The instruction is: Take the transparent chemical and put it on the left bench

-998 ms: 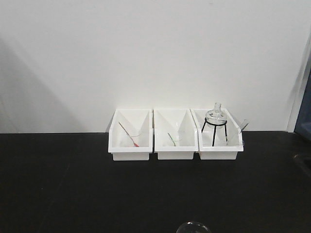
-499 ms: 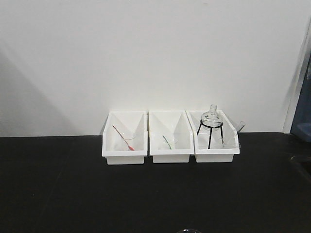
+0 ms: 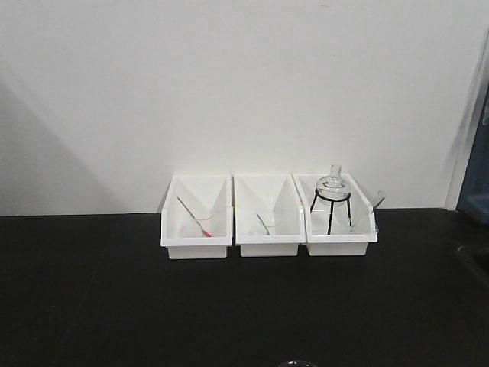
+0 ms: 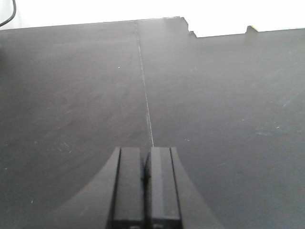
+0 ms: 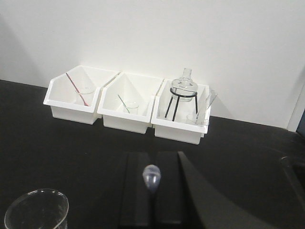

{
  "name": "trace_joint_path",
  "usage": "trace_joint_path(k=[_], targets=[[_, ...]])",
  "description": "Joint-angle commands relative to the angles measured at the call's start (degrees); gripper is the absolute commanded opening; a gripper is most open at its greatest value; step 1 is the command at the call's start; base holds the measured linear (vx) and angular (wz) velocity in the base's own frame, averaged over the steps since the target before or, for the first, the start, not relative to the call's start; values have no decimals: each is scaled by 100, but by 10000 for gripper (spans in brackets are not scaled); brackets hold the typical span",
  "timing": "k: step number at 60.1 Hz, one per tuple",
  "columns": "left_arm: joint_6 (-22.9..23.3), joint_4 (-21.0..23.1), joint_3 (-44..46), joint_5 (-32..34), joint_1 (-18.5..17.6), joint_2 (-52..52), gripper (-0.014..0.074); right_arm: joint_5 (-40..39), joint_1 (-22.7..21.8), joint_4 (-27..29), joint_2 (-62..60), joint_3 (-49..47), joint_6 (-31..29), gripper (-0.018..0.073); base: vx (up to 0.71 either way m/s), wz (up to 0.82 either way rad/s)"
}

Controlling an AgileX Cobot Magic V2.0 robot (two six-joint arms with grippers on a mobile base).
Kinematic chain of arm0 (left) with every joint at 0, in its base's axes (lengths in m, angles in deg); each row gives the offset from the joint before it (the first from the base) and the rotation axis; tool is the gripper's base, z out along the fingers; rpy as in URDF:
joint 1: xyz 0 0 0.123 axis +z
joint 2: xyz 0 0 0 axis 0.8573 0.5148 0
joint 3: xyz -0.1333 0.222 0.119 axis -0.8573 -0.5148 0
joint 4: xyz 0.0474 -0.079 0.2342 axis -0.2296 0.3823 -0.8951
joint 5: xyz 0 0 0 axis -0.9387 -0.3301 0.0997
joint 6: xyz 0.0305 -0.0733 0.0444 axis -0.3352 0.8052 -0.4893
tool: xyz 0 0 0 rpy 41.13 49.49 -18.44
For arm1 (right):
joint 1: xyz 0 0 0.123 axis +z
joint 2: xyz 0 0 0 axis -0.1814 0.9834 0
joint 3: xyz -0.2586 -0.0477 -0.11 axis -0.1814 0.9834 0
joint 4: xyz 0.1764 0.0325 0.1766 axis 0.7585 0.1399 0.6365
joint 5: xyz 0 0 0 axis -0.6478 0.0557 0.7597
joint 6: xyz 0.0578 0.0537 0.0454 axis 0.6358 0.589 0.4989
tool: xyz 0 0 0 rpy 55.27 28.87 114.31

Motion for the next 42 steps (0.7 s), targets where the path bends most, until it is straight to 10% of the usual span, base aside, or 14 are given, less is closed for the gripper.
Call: trace_joint_path(k=[1,22,42], targets=[[45,4,-93,449,-10,-110,-3,-515,-12,10,14,-173,-22,-1,0,0],[45,4,-93,449,-10,-110,-3,-3137,-6,589,2148,-194,371,-1,0,0],[45,4,-93,449,-10,-110,-3,-4890,-1,-2039,4212,-707,2030,-1,0,0]])
